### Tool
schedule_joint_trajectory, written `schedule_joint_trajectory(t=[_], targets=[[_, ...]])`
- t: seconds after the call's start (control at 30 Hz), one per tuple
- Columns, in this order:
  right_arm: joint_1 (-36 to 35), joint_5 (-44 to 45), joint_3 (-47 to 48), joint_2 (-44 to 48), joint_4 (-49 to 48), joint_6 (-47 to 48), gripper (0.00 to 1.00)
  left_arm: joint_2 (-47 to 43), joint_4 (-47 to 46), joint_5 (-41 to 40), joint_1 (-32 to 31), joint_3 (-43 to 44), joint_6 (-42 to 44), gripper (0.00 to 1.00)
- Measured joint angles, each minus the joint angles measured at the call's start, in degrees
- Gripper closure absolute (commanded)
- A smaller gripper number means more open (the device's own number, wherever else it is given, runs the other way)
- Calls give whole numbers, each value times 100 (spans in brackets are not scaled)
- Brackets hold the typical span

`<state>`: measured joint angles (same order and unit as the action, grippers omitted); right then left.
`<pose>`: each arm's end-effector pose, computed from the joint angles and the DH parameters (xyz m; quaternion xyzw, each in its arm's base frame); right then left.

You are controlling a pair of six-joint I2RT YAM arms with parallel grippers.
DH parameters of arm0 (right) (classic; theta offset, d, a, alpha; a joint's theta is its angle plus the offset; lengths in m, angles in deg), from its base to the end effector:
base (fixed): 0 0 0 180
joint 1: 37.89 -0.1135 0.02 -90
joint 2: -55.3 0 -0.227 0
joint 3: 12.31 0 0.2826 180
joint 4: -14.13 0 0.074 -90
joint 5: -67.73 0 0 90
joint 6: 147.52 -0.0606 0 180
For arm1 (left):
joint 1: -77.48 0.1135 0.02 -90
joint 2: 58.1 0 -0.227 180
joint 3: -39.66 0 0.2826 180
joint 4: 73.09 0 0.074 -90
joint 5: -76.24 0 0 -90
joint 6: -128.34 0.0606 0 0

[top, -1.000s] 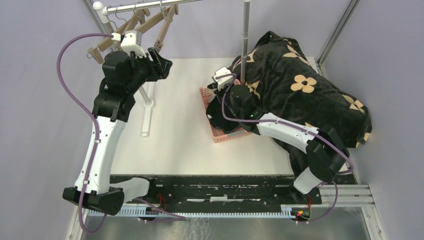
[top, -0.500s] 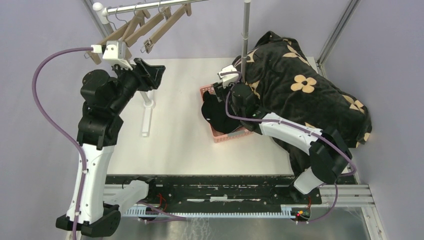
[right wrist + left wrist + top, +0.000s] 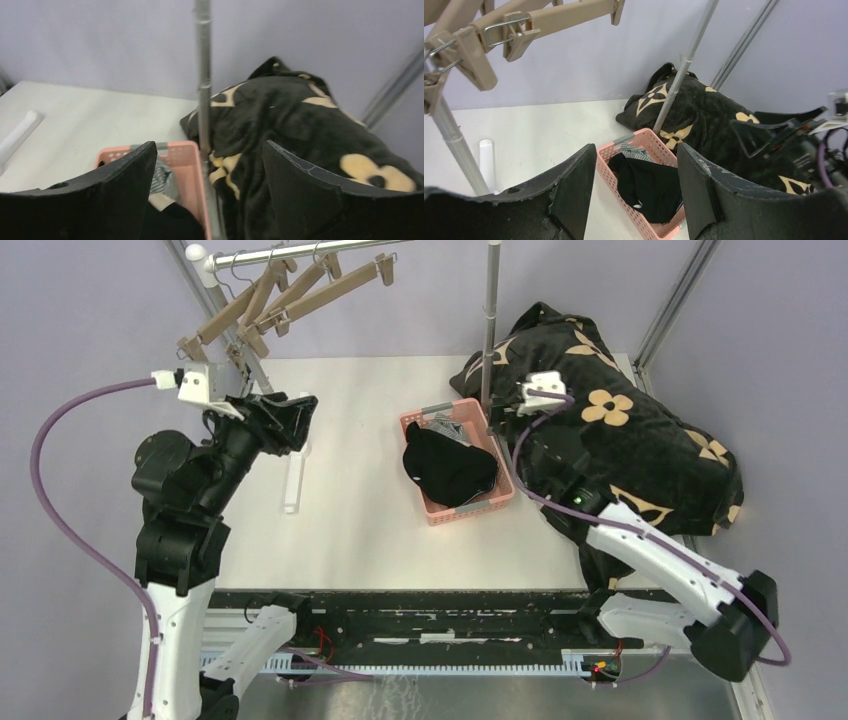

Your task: Remove the underwear clipped to the hanger

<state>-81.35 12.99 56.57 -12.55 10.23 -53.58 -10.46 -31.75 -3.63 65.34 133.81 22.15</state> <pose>0.2708 0.2085 0.3394 -0.0546 0.6797 0.0447 0.7301 0.1881 -0.0514 0.4983 0.0414 0.6737 -0.2377 0.6985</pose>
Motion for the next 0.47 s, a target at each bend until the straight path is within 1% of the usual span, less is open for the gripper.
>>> schedule_joint_trajectory(t=[0.1, 0.23, 0.37, 0.47], targets=[[2, 544, -404, 682, -197, 170, 8, -264, 52, -170, 0, -144, 0, 33], [2, 1174, -859, 1320, -487, 498, 5, -627, 81, -656, 0, -372, 0, 33], [7, 1714, -1316, 2070, -804, 881, 9, -1049, 107, -1419, 0, -632, 0, 33], [9, 1937, -1370, 2356, -957, 1080, 9, -1213, 144, -1926, 0, -710, 0, 32]])
